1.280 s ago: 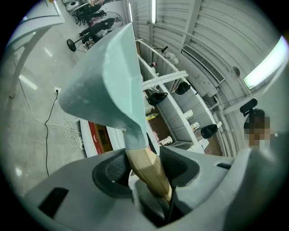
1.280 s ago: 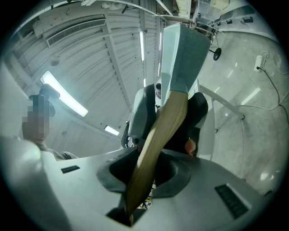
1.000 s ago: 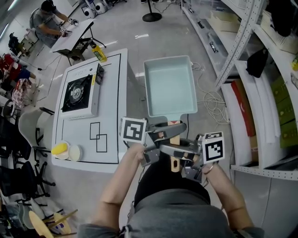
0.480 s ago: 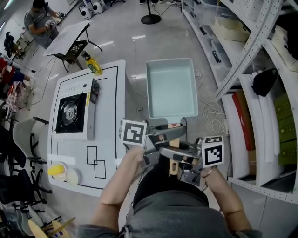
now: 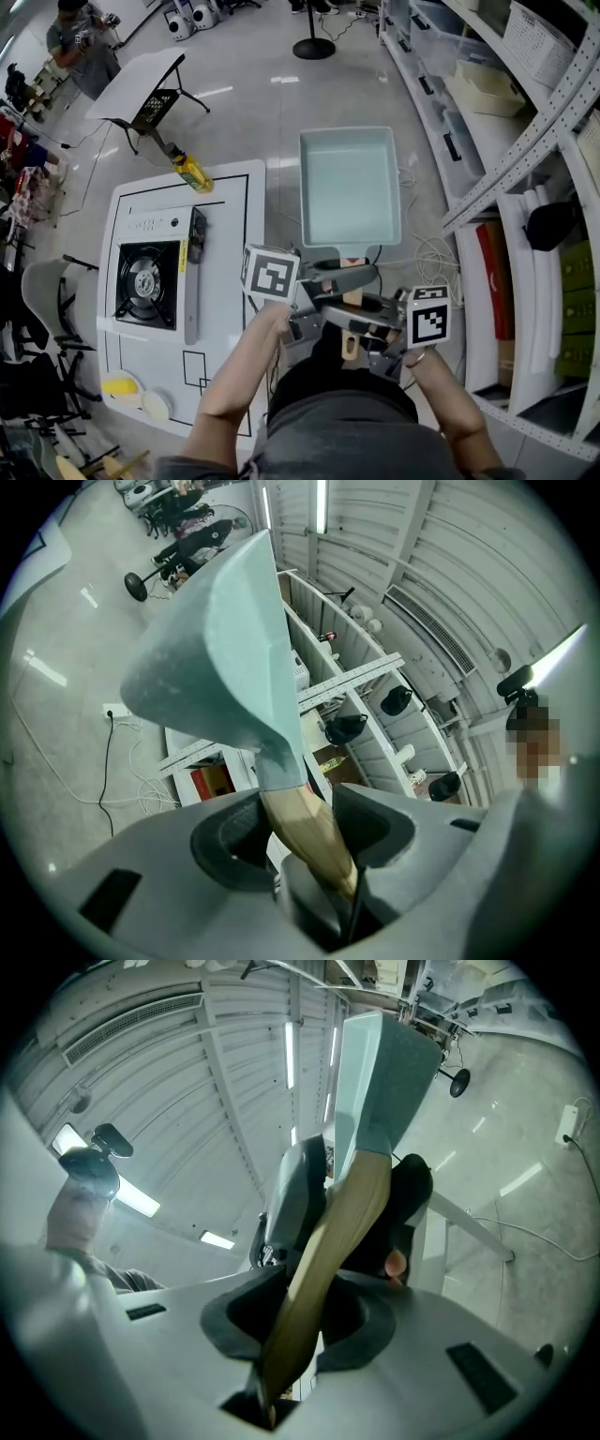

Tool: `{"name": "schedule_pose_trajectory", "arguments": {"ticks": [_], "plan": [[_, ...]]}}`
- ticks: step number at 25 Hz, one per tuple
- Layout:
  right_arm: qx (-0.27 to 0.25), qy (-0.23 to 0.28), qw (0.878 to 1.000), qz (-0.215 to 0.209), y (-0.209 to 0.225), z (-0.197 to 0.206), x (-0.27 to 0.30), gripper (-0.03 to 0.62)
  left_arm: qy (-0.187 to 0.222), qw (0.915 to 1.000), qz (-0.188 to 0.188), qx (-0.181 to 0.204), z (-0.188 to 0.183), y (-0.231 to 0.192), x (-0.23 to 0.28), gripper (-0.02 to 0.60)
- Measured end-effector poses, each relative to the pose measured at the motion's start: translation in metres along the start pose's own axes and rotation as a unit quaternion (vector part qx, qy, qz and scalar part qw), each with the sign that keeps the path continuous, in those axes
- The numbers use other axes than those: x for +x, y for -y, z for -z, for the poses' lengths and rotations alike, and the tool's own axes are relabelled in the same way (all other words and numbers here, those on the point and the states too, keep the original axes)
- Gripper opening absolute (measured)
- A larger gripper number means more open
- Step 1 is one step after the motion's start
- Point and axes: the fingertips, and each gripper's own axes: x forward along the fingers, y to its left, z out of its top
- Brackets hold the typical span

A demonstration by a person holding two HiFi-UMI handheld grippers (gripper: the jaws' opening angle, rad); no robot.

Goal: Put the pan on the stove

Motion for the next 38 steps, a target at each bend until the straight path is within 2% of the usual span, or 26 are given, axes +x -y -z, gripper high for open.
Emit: {"name": "schedule_pose_trajectory", "arguments": {"ticks": [7, 14, 19, 23, 26, 29, 34, 38], "plan": [[0.006, -0.016, 1.0, -0.007, 0.023, -0.033, 0.025, 0.094, 0.013, 0.9999, -0.01, -0.004, -0.042, -0.025, -0.015, 0.186], [0.018, -0.053, 0.998, -0.025, 0.039, -0.056, 0.041, 0.094, 0.047, 0.9985, -0.028, -0.008, -0.074, -0.045, -0.025, 0.187], [0.012, -0.105, 0.993, -0.051, 0.049, -0.078, 0.055, 0.093, 0.097, 0.9941, -0.049, 0.002, -0.107, -0.058, -0.039, 0.187], [0.002, -0.16, 0.984, -0.077, 0.048, -0.093, 0.066, 0.093, 0.152, 0.9856, -0.071, 0.016, -0.134, -0.059, -0.054, 0.187], [-0.001, -0.204, 0.973, -0.105, 0.045, -0.101, 0.08, 0.092, 0.198, 0.9748, -0.099, 0.026, -0.151, -0.061, -0.075, 0.187], [-0.001, -0.253, 0.958, -0.136, 0.04, -0.099, 0.094, 0.091, 0.246, 0.9602, -0.128, 0.034, -0.16, -0.057, -0.099, 0.187], [-0.001, -0.331, 0.925, -0.187, 0.026, -0.086, 0.108, 0.091, 0.322, 0.9286, -0.178, 0.048, -0.157, -0.046, -0.135, 0.187], [0.006, -0.39, 0.895, -0.216, 0.019, -0.062, 0.116, 0.091, 0.384, 0.8982, -0.209, 0.043, -0.139, -0.041, -0.165, 0.187]]}}
